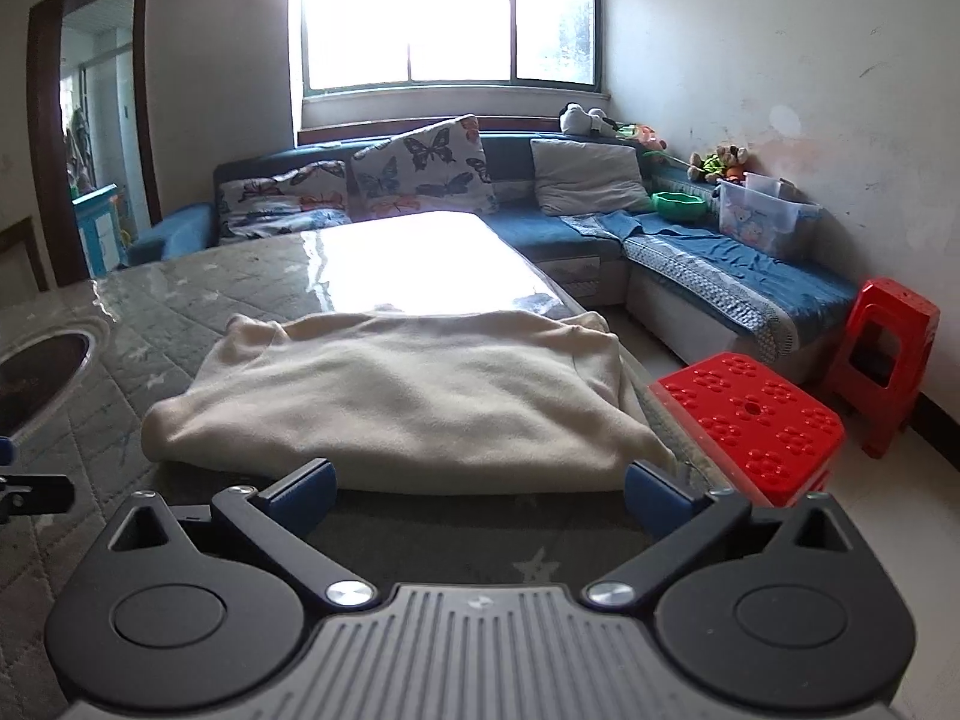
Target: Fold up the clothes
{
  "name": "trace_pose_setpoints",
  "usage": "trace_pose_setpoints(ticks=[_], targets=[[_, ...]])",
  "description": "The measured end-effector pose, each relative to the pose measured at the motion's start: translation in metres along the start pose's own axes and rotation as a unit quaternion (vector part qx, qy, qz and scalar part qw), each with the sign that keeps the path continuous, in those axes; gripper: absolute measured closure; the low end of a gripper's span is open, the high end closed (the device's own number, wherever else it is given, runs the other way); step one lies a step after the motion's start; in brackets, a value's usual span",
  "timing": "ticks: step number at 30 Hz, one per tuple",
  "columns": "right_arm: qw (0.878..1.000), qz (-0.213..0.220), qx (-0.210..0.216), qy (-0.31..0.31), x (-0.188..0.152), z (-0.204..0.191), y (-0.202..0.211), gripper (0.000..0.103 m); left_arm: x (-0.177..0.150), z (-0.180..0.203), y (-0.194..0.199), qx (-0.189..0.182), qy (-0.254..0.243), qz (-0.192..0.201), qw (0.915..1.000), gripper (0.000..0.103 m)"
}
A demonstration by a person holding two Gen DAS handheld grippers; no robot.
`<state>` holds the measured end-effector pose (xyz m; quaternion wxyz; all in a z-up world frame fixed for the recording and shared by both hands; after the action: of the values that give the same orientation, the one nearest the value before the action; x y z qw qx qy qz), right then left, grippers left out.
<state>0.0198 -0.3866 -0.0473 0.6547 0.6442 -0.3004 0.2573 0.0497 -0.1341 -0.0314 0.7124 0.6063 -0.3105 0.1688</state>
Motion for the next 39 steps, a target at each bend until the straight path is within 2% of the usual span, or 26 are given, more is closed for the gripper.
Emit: trace_pose_setpoints(ticks=[15, 39], targets=[[1.000, -0.008, -0.014, -0.015, -0.020, -0.007, 0.006, 0.000, -0.016, 0.002, 0.011, 0.003, 0.007, 0.002, 1.0000, 0.000], [1.000, -0.008, -0.005, -0.027, -0.039, -0.009, 0.018, 0.000, -0.031, 0.024, 0.025, -0.005, -0.013, 0.009, 0.9999, 0.000]])
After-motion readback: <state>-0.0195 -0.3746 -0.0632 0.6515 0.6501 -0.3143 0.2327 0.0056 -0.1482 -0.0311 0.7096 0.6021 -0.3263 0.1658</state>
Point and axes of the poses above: each gripper's, at about its wrist camera, not at the fingertips, and y roughly against the way its jaws point, z to its right, x to its top, the point moved 3 cm from there along -y, roughly the way its jaws point, and after that the axes turned 10 degrees about -z, right-handed, at the moved point
